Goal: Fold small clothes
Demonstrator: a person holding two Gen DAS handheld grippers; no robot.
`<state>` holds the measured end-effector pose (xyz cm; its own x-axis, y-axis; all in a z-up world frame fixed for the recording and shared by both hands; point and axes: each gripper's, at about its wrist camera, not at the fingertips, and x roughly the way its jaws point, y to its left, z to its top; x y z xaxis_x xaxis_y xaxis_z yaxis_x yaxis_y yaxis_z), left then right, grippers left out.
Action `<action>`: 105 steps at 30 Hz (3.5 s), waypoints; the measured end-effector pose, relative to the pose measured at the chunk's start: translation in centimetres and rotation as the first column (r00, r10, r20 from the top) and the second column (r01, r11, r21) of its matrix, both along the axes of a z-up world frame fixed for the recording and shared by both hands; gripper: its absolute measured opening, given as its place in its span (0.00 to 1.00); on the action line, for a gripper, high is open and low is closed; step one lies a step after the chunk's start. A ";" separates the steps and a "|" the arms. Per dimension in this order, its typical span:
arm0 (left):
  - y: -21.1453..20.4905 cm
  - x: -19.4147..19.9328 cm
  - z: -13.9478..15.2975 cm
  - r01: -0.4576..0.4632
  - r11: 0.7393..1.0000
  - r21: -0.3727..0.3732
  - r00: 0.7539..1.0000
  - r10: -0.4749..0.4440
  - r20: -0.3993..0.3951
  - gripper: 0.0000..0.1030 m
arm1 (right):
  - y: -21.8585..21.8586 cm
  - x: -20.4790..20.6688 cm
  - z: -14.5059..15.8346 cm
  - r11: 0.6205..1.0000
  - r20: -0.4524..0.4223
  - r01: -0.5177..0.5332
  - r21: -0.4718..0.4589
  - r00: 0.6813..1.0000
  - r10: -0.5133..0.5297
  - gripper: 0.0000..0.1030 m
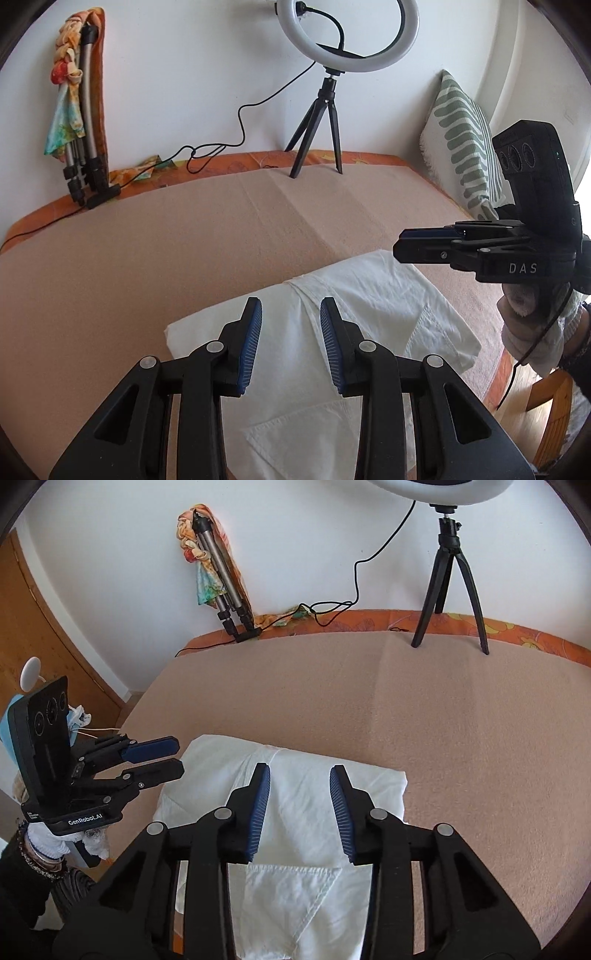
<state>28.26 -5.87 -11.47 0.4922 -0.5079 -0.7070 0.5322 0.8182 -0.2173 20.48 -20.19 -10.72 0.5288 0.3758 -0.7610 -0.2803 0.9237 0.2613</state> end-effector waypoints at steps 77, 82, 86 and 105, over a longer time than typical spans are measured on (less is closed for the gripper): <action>9.3 -4.5 -3.7 -0.290 0.950 -0.117 0.935 0.255 -0.248 0.56 | -9.0 -7.6 0.0 0.967 -0.233 0.248 0.059 0.945 -0.228 0.85; 9.4 -4.2 -6.5 -0.322 0.926 -0.194 0.900 0.236 -0.367 0.56 | -9.2 -6.3 -2.7 0.966 -0.311 0.228 0.121 0.933 -0.181 0.85; 9.8 -4.3 -7.2 -0.343 0.903 -0.258 0.890 0.225 -0.397 0.56 | -9.1 -6.1 -4.7 0.953 -0.331 0.201 0.227 0.936 -0.118 0.85; 8.9 -2.2 -8.9 -0.329 0.846 -0.421 0.877 0.108 -0.469 0.26 | -6.4 -3.7 -8.3 0.868 -0.339 0.142 0.476 0.940 0.032 0.52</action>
<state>26.06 3.05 -20.35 0.3501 -0.7462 -0.5662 0.1210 0.6355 -0.7626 16.79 -26.61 -19.01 0.3148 0.7200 -0.6185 -0.0512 0.6635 0.7464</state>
